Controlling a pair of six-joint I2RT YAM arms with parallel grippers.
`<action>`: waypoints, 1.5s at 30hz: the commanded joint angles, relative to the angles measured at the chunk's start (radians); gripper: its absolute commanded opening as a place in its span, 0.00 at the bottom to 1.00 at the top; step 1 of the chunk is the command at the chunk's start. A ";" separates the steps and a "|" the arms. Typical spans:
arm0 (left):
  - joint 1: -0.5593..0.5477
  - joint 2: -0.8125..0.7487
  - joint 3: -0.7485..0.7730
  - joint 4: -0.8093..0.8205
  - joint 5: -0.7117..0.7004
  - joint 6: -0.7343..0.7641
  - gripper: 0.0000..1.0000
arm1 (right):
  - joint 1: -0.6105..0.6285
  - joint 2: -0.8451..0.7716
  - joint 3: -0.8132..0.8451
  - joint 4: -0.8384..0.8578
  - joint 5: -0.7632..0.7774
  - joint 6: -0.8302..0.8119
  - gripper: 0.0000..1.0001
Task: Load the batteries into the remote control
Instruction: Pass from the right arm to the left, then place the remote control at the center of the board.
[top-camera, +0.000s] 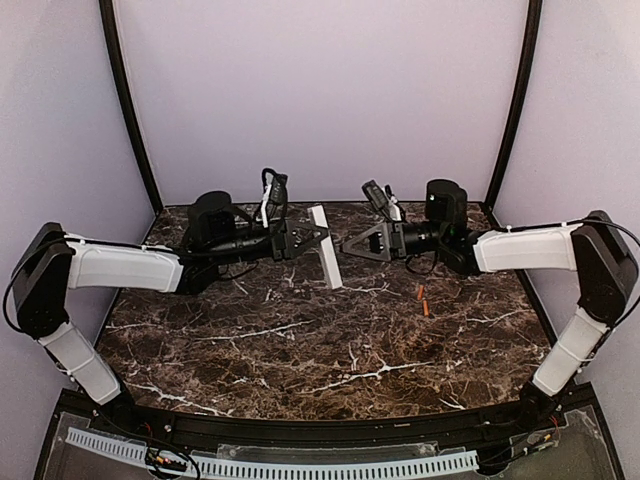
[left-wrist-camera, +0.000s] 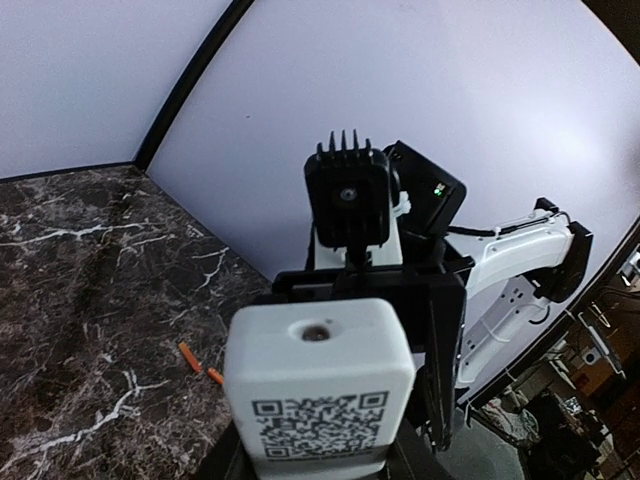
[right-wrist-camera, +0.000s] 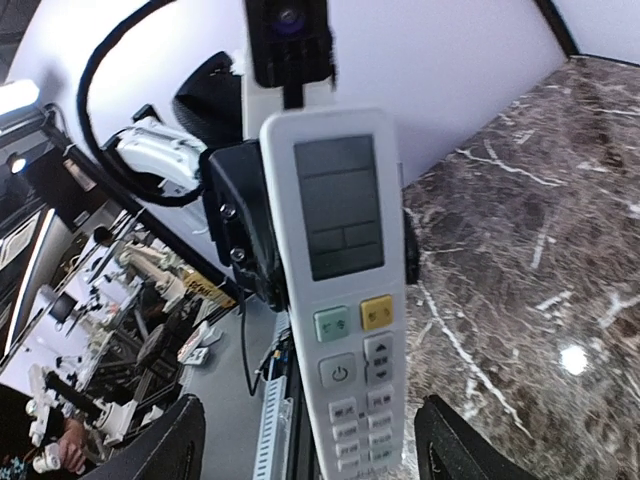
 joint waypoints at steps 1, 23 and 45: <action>-0.005 -0.058 0.102 -0.563 -0.122 0.266 0.19 | -0.089 -0.119 -0.021 -0.242 0.124 -0.162 0.71; -0.043 0.406 0.609 -1.379 -0.386 0.310 0.16 | -0.156 -0.128 -0.023 -0.563 0.364 -0.327 0.67; -0.045 0.555 0.707 -1.348 -0.347 0.209 0.61 | -0.170 -0.005 0.015 -0.570 0.379 -0.352 0.64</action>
